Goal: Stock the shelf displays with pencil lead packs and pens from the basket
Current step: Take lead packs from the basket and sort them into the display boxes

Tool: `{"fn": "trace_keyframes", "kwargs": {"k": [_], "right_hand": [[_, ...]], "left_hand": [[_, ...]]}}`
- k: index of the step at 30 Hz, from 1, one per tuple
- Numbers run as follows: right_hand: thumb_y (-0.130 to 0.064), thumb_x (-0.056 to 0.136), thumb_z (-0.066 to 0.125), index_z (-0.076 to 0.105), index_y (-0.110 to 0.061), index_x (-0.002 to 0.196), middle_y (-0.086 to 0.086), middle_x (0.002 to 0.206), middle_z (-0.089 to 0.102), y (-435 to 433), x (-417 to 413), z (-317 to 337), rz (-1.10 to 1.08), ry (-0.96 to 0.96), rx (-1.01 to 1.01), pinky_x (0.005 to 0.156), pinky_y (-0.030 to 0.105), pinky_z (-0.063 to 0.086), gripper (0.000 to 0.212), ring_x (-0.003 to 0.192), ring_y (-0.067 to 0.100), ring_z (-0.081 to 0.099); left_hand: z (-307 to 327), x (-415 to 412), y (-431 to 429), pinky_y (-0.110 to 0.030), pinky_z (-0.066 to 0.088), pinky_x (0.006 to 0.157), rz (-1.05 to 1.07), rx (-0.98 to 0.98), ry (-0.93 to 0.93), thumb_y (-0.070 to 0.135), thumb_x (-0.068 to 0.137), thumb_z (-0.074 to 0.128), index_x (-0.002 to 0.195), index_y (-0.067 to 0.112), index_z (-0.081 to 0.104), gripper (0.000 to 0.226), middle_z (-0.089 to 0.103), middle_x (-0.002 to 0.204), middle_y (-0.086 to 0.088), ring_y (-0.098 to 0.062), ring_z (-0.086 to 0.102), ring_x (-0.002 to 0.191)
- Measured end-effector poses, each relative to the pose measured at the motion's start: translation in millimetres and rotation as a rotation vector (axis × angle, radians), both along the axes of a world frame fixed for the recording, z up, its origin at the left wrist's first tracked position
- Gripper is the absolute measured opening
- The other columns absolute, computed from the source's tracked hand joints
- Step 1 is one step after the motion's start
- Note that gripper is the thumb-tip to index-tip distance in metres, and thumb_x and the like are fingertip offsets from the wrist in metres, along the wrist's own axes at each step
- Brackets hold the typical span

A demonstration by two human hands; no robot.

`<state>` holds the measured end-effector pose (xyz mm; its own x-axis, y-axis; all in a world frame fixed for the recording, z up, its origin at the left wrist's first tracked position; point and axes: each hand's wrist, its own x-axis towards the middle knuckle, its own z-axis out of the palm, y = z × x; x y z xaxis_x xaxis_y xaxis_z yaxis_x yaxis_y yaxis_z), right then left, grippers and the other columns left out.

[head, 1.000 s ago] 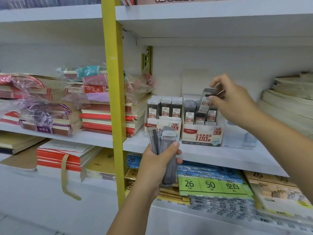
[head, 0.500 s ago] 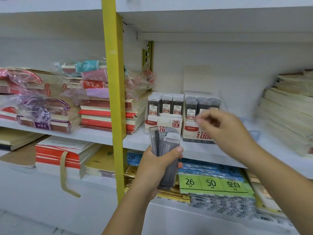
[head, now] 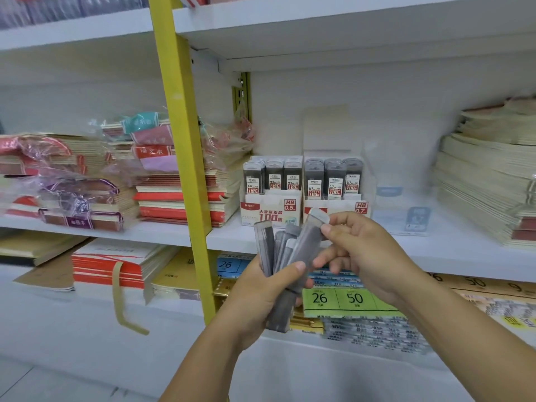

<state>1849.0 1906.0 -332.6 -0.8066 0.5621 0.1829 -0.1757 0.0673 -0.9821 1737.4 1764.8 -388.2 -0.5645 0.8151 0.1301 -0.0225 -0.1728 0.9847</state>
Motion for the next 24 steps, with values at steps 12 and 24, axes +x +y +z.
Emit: {"fn": "trace_keyframes", "kwargs": {"k": [12,24], "right_hand": [[-0.023,0.093,0.062,0.054,-0.024,0.105,-0.002,0.084,0.075,0,1,-2,-0.156,0.033,0.303,0.06,0.02,0.054,0.015,0.069,0.014,0.07],[-0.012,0.091,0.062,0.067,-0.026,0.104,-0.006,0.091,0.076,12,16,17,-0.237,0.1,0.333,0.06,0.02,0.056,0.019,0.077,0.012,0.072]], "left_hand": [[-4,2,3,-0.019,0.054,0.066,0.148,-0.025,0.145,0.075,0.055,0.08,0.107,0.052,0.06,0.061,0.076,0.097,0.016,-0.003,0.072,0.086],[-4,-7,12,-0.026,0.06,0.064,0.125,0.032,-0.017,0.048,0.077,0.076,0.118,0.035,0.062,0.046,0.077,0.102,0.009,-0.011,0.075,0.088]]}}
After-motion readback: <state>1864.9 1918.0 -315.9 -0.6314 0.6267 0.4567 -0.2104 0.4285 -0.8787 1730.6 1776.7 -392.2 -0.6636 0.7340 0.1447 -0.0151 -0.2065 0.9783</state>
